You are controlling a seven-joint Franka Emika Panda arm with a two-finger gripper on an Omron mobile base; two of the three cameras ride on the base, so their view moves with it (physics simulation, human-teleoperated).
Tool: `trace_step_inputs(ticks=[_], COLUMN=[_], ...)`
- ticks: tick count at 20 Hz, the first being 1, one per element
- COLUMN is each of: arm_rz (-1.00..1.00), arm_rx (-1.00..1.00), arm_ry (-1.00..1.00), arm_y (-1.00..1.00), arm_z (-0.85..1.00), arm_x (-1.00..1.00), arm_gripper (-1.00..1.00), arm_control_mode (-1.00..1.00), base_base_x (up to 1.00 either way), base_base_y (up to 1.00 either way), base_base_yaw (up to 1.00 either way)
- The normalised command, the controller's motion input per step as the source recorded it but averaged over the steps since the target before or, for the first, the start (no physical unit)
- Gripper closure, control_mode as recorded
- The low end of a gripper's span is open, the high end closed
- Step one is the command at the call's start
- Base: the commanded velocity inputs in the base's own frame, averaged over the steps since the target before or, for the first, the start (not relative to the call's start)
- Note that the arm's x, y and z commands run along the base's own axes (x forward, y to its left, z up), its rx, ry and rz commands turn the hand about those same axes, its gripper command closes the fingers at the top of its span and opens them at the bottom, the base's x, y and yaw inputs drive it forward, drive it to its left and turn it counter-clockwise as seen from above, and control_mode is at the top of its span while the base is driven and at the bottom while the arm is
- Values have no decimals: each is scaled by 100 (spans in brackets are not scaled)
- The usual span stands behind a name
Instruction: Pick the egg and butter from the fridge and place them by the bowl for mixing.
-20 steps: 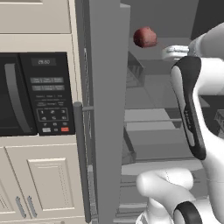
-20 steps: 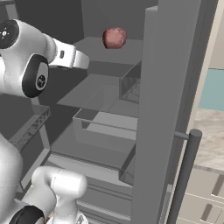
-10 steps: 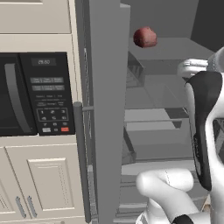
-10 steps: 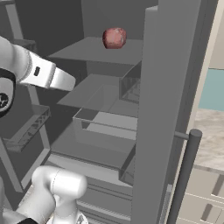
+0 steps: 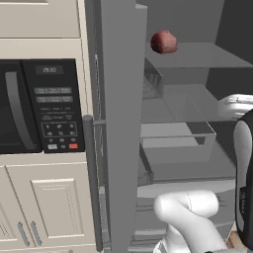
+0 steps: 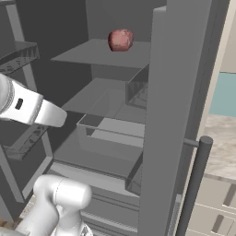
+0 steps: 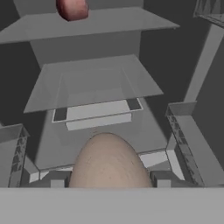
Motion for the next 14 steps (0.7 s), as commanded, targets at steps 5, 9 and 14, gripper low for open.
trace_step_inputs(ticks=[5,9,14], arm_rz=[0,0,0], arm_rx=[0,0,0], arm_ry=[7,7,0], arm_y=[2,1,0], arm_z=[-33,-29,-7], arm_x=[-31,-4,0], arm_gripper=[100,100,100], arm_control_mode=[-100,-100,-100], base_base_x=[0,0,0], base_base_y=[0,0,0], base_base_yaw=[0,0,0])
